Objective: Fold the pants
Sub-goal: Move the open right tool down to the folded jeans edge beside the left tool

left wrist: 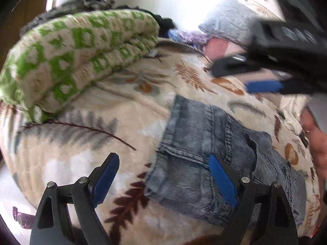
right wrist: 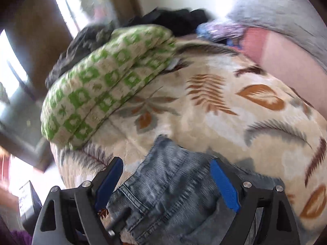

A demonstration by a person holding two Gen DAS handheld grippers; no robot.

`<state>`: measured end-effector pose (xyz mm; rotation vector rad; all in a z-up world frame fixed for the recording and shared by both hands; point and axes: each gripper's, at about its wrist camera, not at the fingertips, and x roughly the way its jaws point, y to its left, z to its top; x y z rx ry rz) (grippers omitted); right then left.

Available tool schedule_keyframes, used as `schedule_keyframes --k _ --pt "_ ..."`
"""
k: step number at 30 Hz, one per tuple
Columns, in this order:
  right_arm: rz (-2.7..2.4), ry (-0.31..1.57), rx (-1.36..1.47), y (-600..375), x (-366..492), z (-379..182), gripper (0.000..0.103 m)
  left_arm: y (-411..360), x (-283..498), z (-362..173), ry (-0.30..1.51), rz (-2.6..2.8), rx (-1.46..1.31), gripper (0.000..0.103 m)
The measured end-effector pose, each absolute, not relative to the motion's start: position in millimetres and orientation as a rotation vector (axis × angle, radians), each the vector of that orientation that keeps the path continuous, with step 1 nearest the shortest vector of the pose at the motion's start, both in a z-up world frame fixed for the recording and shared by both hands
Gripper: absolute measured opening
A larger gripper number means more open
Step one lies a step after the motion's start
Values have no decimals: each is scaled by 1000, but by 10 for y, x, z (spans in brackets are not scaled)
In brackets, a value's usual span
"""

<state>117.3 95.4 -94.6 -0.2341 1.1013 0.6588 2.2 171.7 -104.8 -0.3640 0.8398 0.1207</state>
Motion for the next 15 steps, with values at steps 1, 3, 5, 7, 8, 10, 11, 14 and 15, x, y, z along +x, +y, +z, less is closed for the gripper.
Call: schedule_keyframes --k 1,3,5,7,8,10,11,14,15 --pt "676 1117 -257 1020 1205 -987 89 1709 34 -1068 850 114 -367 89" --pt "708 1150 -296 1137 1282 -1080 89 1695 53 -1097 863 110 -368 89" --pt "730 1183 -298 1215 1380 -1175 89 1679 65 -1113 863 102 -371 89" --pt "723 1210 -288 1247 1487 -1261 89 1655 78 -1130 867 90 -366 89" --pt "719 1216 -285 1262 1522 -1290 89 1640 97 -1149 875 84 -363 89" --pt "719 1243 -260 1280 1619 -1380 89 1627 129 -1171 882 86 -359 89" --pt "722 1259 -251 1291 1658 -1415 89 1618 140 -1178 883 83 -355 89" --pt "726 1304 -238 1351 1741 -1535 89 1590 152 -1177 875 78 -334 89" --pt "728 1316 -245 1378 1753 -1571 89 1578 158 -1177 872 73 -326 89"
